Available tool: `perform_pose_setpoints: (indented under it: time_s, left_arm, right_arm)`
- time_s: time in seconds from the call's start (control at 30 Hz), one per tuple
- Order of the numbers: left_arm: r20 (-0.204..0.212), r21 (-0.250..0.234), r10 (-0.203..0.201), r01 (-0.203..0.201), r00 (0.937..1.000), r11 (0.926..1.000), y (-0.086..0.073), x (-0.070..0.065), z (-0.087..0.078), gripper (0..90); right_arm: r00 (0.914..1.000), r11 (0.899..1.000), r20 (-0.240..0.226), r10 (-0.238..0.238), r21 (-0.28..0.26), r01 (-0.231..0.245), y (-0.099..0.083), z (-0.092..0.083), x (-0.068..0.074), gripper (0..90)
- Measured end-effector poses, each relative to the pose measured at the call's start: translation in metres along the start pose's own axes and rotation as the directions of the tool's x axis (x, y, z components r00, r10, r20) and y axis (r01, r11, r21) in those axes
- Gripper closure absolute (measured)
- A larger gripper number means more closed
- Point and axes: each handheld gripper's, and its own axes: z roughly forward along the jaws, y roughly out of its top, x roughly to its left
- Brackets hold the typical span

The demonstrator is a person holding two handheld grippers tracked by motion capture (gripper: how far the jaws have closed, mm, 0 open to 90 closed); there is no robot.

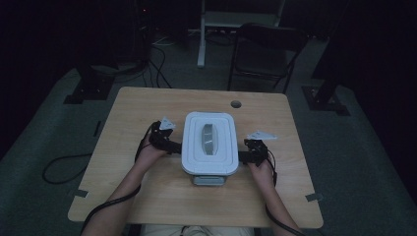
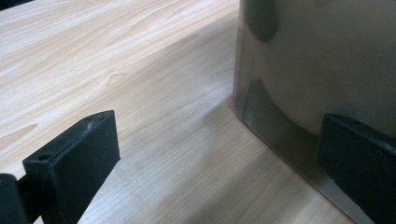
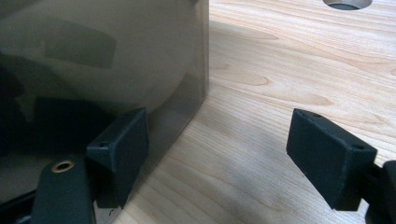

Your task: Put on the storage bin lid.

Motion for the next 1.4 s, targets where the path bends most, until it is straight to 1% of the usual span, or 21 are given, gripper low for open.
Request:
perform_pose_setpoints:
  time_s: [0.07,0.1,0.13,0.2,0.23,0.27,0.33,0.4,0.47,0.6,0.63,0.73,0.77,0.87,0.93,1.03,1.1,1.13,1.2,1.27,1.4]
  left_arm:
    - [0.0,0.001,0.001,-0.001,1.0,1.0,0.001,0.001,0.0,0.5]
    - [-0.005,-0.003,-0.002,0.002,1.0,1.0,0.001,0.002,0.0,0.5]
    - [-0.009,-0.013,-0.008,0.007,0.9999,0.9999,0.001,0.003,0.0,0.5]
    - [0.006,-0.065,-0.038,0.038,0.9993,0.9971,-0.001,0.006,0.0,0.5]
    - [0.004,-0.074,-0.036,0.036,0.9993,0.9966,-0.002,0.007,0.0,0.5]
    - [0.004,-0.075,-0.029,0.029,0.9996,0.9968,-0.003,0.008,-0.001,0.5]
    - [0.004,-0.08,-0.025,0.025,0.9997,0.9965,-0.003,0.009,-0.003,0.5]
    - [0.011,-0.09,-0.034,0.035,0.9994,0.9953,-0.003,0.01,-0.006,0.5]
    - [0.008,-0.107,-0.044,0.045,0.999,0.9933,-0.001,0.011,-0.01,0.6]
    - [0.006,-0.127,-0.062,0.062,0.9981,0.9899,0.002,0.016,-0.016,0.6]
    - [0.004,-0.124,-0.065,0.065,0.9979,0.9901,0.002,0.017,-0.017,0.5]
    - [0.008,-0.123,-0.067,0.068,0.9977,0.9901,0.002,0.018,-0.019,0.5]
    - [0.007,-0.121,-0.072,0.072,0.9974,0.99,0.002,0.019,-0.02,0.5]
    - [-0.001,-0.129,-0.085,0.084,0.9964,0.9881,0.002,0.02,-0.023,0.6]
    - [0.002,-0.14,-0.094,0.093,0.9956,0.9858,0.002,0.021,-0.026,0.6]
    - [-0.007,-0.142,-0.088,0.087,0.9961,0.9861,0.001,0.022,-0.03,0.5]
    - [-0.01,-0.14,-0.089,0.087,0.9959,0.9864,-0.001,0.022,-0.032,0.6]
    - [-0.009,-0.139,-0.097,0.095,0.9953,0.9857,-0.002,0.023,-0.033,0.6]
    - [-0.02,-0.136,-0.1,0.097,0.9948,0.9859,-0.004,0.025,-0.035,0.6]
    - [-0.029,-0.139,-0.107,0.102,0.9939,0.985,-0.007,0.027,-0.037,0.6]
    - [-0.05,-0.138,-0.128,0.12,0.9906,0.9831,-0.015,0.034,-0.042,0.6]
  right_arm:
    - [1.0,1.0,-0.002,0.001,0.002,-0.001,0.0,0.0,0.0,20.4]
    - [0.9999,1.0,0.014,-0.007,0.003,0.007,0.002,0.002,-0.001,19.9]
    - [0.9999,1.0,0.013,0.002,0.004,-0.002,0.003,0.003,-0.002,18.5]
    - [0.9992,1.0,0.035,0.018,0.0,-0.018,0.004,0.006,-0.005,12.9]
    - [0.999,1.0,0.036,0.026,-0.012,-0.026,0.005,0.008,-0.007,12.0]
    - [0.9989,0.999,0.039,0.028,-0.018,-0.027,0.005,0.009,-0.008,11.9]
    - [0.9975,0.999,0.065,0.025,-0.041,-0.023,0.007,0.01,-0.01,11.9]
    - [0.9971,0.998,0.071,0.028,-0.055,-0.024,0.009,0.01,-0.012,11.9]
    - [0.9957,0.997,0.088,0.029,-0.068,-0.023,0.012,0.01,-0.014,11.9]
    - [0.9946,0.996,0.095,0.042,-0.085,-0.034,0.018,0.011,-0.021,11.9]
    - [0.995,0.996,0.088,0.047,-0.081,-0.039,0.019,0.011,-0.023,11.9]
    - [0.9942,0.996,0.094,0.051,-0.084,-0.044,0.02,0.011,-0.025,11.9]
    - [0.9945,0.995,0.087,0.058,-0.082,-0.051,0.021,0.01,-0.026,11.9]
    - [0.9938,0.995,0.095,0.058,-0.09,-0.05,0.021,0.008,-0.028,11.9]
    - [0.9932,0.994,0.1,0.059,-0.093,-0.05,0.021,0.006,-0.029,11.9]
    - [0.9913,0.994,0.112,0.07,-0.096,-0.059,0.019,0.002,-0.032,11.9]
    - [0.9892,0.994,0.128,0.071,-0.095,-0.059,0.018,0.0,-0.033,11.9]
    - [0.9881,0.994,0.136,0.072,-0.097,-0.059,0.018,-0.001,-0.034,11.9]
    - [0.9874,0.993,0.14,0.074,-0.1,-0.06,0.017,-0.004,-0.037,11.8]
    - [0.9846,0.993,0.159,0.074,-0.1,-0.058,0.016,-0.007,-0.039,11.8]
    - [0.9756,0.992,0.205,0.079,-0.11,-0.058,0.012,-0.013,-0.043,11.7]
